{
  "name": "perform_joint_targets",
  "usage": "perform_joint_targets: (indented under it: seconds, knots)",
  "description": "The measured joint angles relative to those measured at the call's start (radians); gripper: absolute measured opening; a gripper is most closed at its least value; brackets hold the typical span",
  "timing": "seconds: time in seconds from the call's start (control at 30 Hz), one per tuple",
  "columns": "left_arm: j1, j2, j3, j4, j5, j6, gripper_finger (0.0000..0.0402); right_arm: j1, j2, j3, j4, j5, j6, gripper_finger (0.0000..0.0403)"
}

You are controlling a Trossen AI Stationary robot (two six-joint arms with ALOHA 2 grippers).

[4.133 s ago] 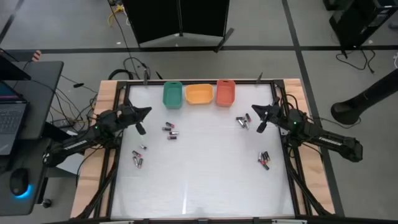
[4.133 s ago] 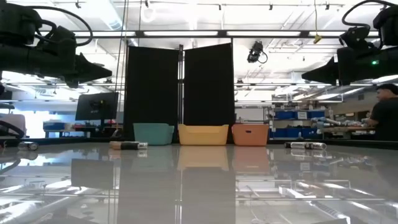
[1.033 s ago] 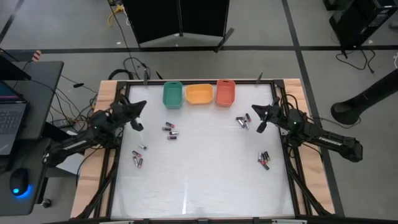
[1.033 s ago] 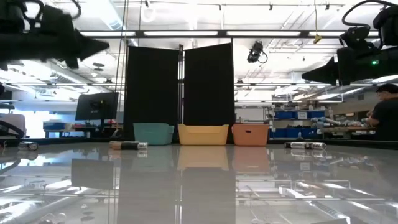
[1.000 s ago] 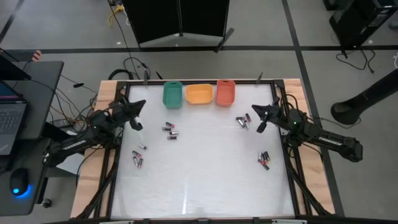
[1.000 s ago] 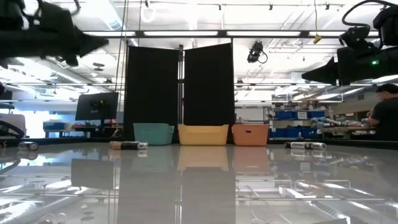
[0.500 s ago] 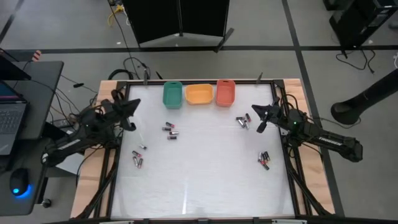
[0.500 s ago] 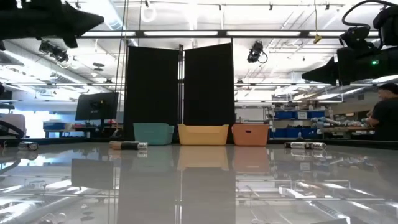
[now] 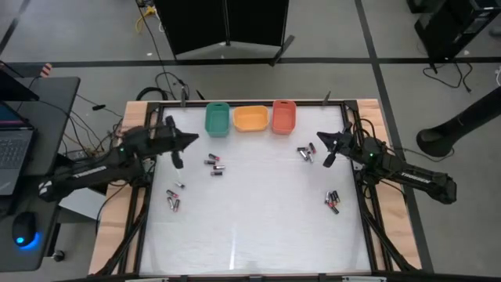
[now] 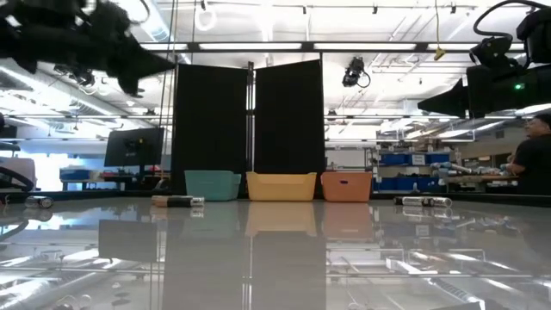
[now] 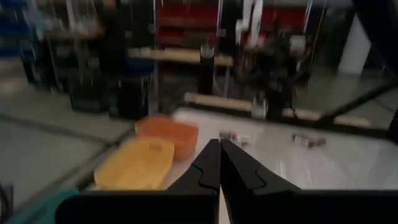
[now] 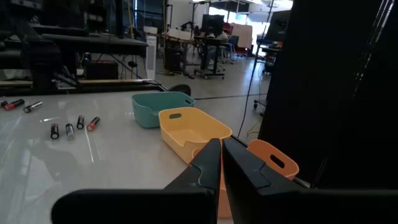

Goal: Sort batteries
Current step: Put the brown battery into the yellow bin

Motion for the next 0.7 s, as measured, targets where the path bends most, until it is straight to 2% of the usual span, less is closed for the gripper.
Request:
perform_joint_targets:
  seconds: [0.13, 0.3, 0.5, 0.6, 0.7]
  knots:
    - [0.000, 0.118, 0.001, 0.059, 0.016, -0.031, 0.0012, 0.000, 0.000, 0.000, 0.000, 0.000, 0.000, 0.0028]
    - [-0.001, 0.228, 0.002, 0.239, 0.073, -0.062, 0.0012, 0.000, 0.000, 0.000, 0.000, 0.000, 0.000, 0.0028]
    - [-0.001, 0.301, 0.002, 0.358, 0.088, -0.054, 0.0012, 0.000, 0.000, 0.000, 0.000, 0.000, 0.000, 0.0028]
    - [-0.001, 0.336, 0.002, 0.378, 0.118, -0.007, 0.0012, 0.000, 0.000, 0.000, 0.000, 0.000, 0.000, 0.0028]
    - [-0.001, 0.367, 0.002, 0.387, 0.123, -0.025, 0.0012, 0.000, 0.000, 0.000, 0.000, 0.000, 0.000, 0.0028]
